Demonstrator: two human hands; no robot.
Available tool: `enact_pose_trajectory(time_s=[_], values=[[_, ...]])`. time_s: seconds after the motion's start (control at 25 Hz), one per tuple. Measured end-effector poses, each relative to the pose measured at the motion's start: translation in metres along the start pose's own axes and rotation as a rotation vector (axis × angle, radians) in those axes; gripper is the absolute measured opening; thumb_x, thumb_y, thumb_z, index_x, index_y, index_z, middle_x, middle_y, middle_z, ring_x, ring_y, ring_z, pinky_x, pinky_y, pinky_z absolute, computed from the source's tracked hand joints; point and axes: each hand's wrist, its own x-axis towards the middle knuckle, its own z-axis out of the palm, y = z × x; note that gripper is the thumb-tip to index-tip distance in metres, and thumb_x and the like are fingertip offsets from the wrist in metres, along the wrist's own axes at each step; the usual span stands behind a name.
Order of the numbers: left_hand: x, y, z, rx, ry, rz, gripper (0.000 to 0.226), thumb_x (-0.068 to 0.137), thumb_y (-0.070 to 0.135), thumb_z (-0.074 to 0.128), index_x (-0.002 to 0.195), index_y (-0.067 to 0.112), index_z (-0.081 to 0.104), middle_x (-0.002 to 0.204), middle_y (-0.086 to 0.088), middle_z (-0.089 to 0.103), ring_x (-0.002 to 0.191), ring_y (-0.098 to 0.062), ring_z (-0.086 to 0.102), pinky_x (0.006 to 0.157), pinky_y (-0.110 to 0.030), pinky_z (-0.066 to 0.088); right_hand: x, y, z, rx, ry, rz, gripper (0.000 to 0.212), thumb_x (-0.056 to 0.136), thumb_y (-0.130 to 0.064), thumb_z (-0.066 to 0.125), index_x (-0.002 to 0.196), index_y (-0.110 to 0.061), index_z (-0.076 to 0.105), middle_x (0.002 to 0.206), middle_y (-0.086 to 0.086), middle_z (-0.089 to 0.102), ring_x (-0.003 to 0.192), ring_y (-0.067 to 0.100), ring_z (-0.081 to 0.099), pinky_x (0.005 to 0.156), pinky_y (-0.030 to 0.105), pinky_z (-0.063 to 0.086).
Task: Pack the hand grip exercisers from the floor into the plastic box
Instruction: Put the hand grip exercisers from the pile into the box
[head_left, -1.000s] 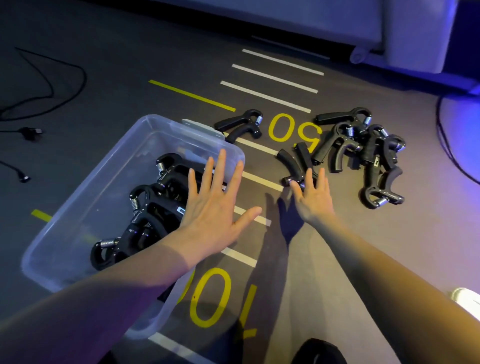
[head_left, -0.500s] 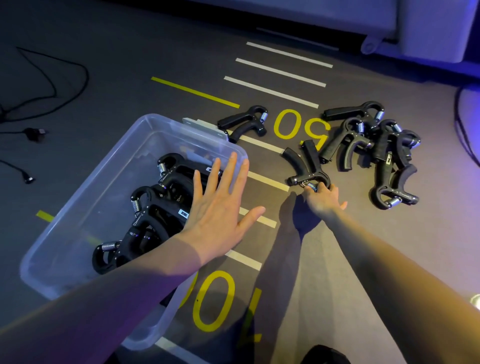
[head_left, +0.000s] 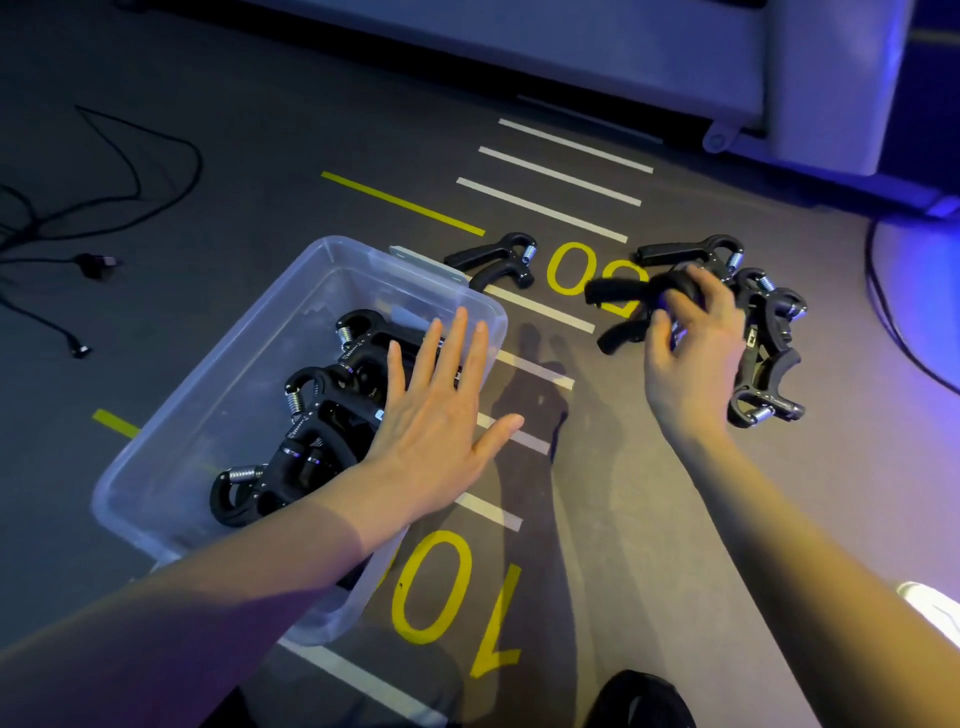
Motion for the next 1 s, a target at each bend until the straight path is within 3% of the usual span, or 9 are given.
enact_pose_trajectory(time_s=[0.2, 0.32, 0.48, 0.56, 0.64, 0.76, 0.88, 1.0], values=[[-0.019, -0.020, -0.012, -0.013, 0.040, -0.060, 0.083, 0.089, 0.061, 0.018, 0.144, 0.013, -0.021, 0.154, -0.009, -0.024, 0.143, -0.025, -0.017, 0.108, -0.044, -0.015, 0.010, -0.086, -0.022, 0.310, 0.211, -0.256, 0.022, 0.084, -0.014, 0.061, 0.102, -0.006, 0.071, 0.123, 0.006, 0.058, 0.112, 0.007, 0.053, 0.093, 0.012, 0.040], [-0.031, -0.041, -0.014, -0.032, 0.043, -0.131, 0.083, 0.090, 0.059, 0.019, 0.144, 0.010, -0.021, 0.154, -0.009, -0.024, 0.143, -0.025, -0.017, 0.111, -0.048, -0.012, 0.005, -0.135, -0.015, 0.351, 0.149, -0.442, 0.020, 0.082, -0.011, 0.060, 0.099, -0.006, 0.071, 0.114, 0.005, 0.063, 0.105, 0.013, 0.059, 0.090, 0.019, 0.044], [-0.044, -0.067, -0.012, -0.034, 0.004, -0.214, 0.082, 0.091, 0.059, 0.019, 0.146, 0.010, -0.017, 0.154, -0.010, -0.023, 0.142, -0.026, -0.018, 0.112, -0.049, -0.011, -0.006, -0.169, 0.027, 0.069, -0.085, -0.792, 0.019, 0.079, -0.002, 0.056, 0.090, 0.000, 0.071, 0.102, 0.016, 0.066, 0.091, 0.035, 0.061, 0.085, 0.030, 0.043], [-0.049, -0.078, -0.010, -0.023, -0.003, -0.243, 0.083, 0.091, 0.060, 0.018, 0.146, 0.009, -0.017, 0.154, -0.010, -0.023, 0.142, -0.026, -0.018, 0.111, -0.050, -0.013, -0.012, -0.187, 0.048, -0.139, -0.182, -0.955, 0.018, 0.073, 0.005, 0.056, 0.085, 0.002, 0.069, 0.094, 0.017, 0.066, 0.083, 0.036, 0.059, 0.073, 0.034, 0.048], [-0.054, -0.088, -0.007, -0.017, 0.013, -0.264, 0.083, 0.090, 0.060, 0.017, 0.146, 0.008, -0.015, 0.154, -0.011, -0.021, 0.142, -0.026, -0.017, 0.110, -0.051, -0.014, -0.021, -0.207, 0.066, -0.400, -0.309, -1.097, 0.016, 0.076, 0.003, 0.053, 0.085, 0.000, 0.066, 0.092, 0.016, 0.063, 0.089, 0.036, 0.056, 0.074, 0.035, 0.045], [-0.058, -0.100, -0.005, -0.013, 0.034, -0.297, 0.083, 0.090, 0.060, 0.018, 0.145, 0.007, -0.014, 0.155, -0.012, -0.020, 0.142, -0.027, -0.018, 0.108, -0.051, -0.017, -0.035, -0.226, 0.100, -0.741, -0.553, -1.190, 0.019, 0.089, 0.001, 0.043, 0.089, -0.013, 0.057, 0.097, 0.009, 0.061, 0.104, 0.031, 0.051, 0.090, 0.037, 0.035], [-0.063, -0.106, -0.001, -0.017, 0.039, -0.306, 0.083, 0.091, 0.059, 0.018, 0.144, 0.007, -0.017, 0.154, -0.012, -0.022, 0.142, -0.026, -0.020, 0.106, -0.050, -0.019, -0.047, -0.231, 0.130, -0.912, -0.579, -1.212, 0.021, 0.091, -0.002, 0.043, 0.095, -0.015, 0.058, 0.090, 0.002, 0.057, 0.101, 0.025, 0.053, 0.090, 0.035, 0.036], [-0.067, -0.111, 0.000, -0.037, 0.046, -0.318, 0.084, 0.089, 0.060, 0.017, 0.144, 0.007, -0.018, 0.154, -0.011, -0.023, 0.141, -0.025, -0.021, 0.105, -0.049, -0.021, -0.060, -0.234, 0.151, -0.896, -0.596, -1.170, 0.022, 0.093, -0.007, 0.042, 0.102, -0.016, 0.060, 0.104, 0.005, 0.060, 0.104, 0.025, 0.052, 0.088, 0.032, 0.036]])
